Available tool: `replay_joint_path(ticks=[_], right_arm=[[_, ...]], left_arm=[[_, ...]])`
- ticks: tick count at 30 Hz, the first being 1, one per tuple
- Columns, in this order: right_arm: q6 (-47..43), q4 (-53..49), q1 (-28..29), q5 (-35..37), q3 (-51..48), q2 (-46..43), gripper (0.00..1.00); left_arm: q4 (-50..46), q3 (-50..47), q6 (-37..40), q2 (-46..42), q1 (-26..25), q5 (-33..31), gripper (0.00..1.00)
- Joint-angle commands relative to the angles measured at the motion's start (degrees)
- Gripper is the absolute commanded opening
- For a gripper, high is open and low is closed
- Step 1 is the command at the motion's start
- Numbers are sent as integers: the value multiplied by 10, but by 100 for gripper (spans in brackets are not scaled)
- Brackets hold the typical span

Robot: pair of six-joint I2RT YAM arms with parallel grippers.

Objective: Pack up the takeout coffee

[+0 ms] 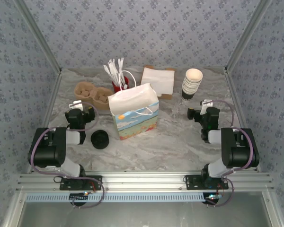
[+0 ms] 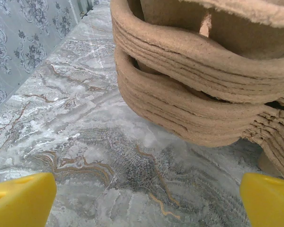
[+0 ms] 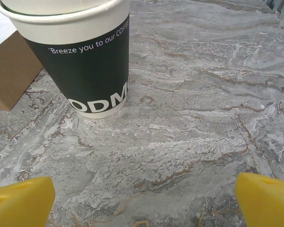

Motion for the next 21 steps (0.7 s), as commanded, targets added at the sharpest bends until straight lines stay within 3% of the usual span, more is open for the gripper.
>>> replay_joint_path(ticks=[1,16,19,21], right_arm=[[-4,3,-4,-7,10,3,100],[-4,3,-4,-9,10,3,100],[-3,-5,-6,-7,9,-14,100],[8,-87,-6,12,38,-58,100]], left_arm=[[20,6,0,-2,-2,-3,99],[21,6,1,-4,-2,-3,99],[-21,6,-1,-54,-2,-11,99],[-113,20,-18,-117,-2,-45,99]])
